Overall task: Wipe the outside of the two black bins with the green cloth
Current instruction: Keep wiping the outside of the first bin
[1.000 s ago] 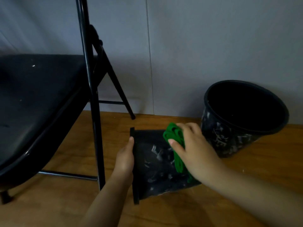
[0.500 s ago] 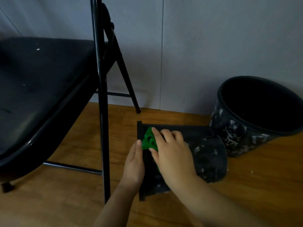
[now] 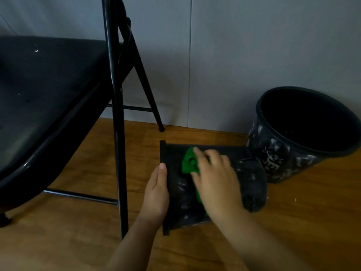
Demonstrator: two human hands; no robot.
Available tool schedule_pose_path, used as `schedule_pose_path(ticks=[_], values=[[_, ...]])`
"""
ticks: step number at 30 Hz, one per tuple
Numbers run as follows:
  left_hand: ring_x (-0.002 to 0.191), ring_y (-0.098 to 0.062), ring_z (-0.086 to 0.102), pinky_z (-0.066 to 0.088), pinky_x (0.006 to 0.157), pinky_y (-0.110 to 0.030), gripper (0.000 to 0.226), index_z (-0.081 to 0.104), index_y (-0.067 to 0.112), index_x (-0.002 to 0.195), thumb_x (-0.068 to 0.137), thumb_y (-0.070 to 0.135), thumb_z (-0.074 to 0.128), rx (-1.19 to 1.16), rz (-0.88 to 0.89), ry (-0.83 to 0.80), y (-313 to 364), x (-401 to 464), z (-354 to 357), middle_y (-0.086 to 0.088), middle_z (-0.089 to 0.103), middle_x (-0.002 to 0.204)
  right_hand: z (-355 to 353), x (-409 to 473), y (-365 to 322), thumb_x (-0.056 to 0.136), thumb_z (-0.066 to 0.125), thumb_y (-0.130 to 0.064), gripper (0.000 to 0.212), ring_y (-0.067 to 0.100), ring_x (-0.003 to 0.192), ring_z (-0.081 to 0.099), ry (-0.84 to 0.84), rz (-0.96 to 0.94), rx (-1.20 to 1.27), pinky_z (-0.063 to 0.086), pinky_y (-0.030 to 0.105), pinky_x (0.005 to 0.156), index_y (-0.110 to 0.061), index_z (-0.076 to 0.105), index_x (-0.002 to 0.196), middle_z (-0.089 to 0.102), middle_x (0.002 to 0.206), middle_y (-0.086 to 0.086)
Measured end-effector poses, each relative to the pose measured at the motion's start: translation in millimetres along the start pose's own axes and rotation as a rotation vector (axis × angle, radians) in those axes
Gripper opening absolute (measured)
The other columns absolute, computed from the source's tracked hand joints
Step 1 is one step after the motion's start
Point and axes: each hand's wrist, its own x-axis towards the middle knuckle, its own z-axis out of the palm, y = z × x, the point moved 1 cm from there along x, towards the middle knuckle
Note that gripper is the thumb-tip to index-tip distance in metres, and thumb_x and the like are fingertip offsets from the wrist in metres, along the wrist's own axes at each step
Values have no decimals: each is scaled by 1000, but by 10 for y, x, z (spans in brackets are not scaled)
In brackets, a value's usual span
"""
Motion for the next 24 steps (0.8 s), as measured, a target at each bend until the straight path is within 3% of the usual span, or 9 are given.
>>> schedule_pose_path(ticks=[3, 9, 11, 15, 17, 21, 24], values=[[65, 3, 64, 46, 55, -7, 41, 62, 12, 104, 106, 37, 31, -3, 2, -4, 2, -16, 19, 1, 65, 83, -16, 25, 227, 94, 51, -38, 62, 24, 120, 41, 50, 240, 10, 43, 35, 96, -23, 28, 150, 37, 140, 4], [86, -8, 68, 49, 69, -17, 42, 66, 21, 109, 105, 43, 30, -8, -21, 11, 11, -3, 11, 6, 72, 90, 9, -66, -211, 88, 59, -37, 63, 21, 118, 47, -3, -160, 87, 47, 36, 94, -26, 36, 146, 44, 134, -2], [85, -11, 68, 49, 68, -19, 42, 66, 22, 107, 104, 45, 31, -13, -35, 16, 25, -1, -4, 3, 71, 90, 6, 15, 25, 90, 57, -37, 63, 21, 121, 43, -6, -83, 27, 45, 36, 97, -28, 32, 148, 41, 138, -3], [85, -16, 68, 49, 71, -25, 44, 65, 19, 108, 103, 49, 33, -32, -74, 18, 17, -20, 27, -5, 68, 93, -49, 79, 552, 96, 50, -36, 59, 26, 121, 39, 37, 327, -13, 43, 38, 96, -24, 29, 150, 36, 141, 2], [81, -13, 68, 48, 70, -24, 44, 65, 19, 107, 103, 48, 33, -39, -93, 33, 20, -21, 38, -3, 68, 91, -44, 32, 460, 96, 50, -36, 59, 25, 122, 39, 35, 303, 19, 42, 37, 98, -24, 30, 150, 35, 141, 0], [77, -14, 66, 47, 70, -27, 43, 65, 18, 103, 103, 48, 34, -29, -98, 45, 34, -6, 30, -3, 67, 88, 6, -66, 284, 91, 58, -34, 60, 23, 120, 43, 34, 44, 69, 45, 36, 95, -23, 37, 147, 42, 136, -1], [76, -13, 65, 45, 69, -26, 44, 65, 18, 101, 103, 48, 33, -8, -73, 57, 39, -16, 33, -3, 66, 88, 3, -16, 593, 93, 54, -35, 59, 23, 121, 41, 45, 229, 9, 44, 36, 96, -25, 34, 148, 40, 139, 0]])
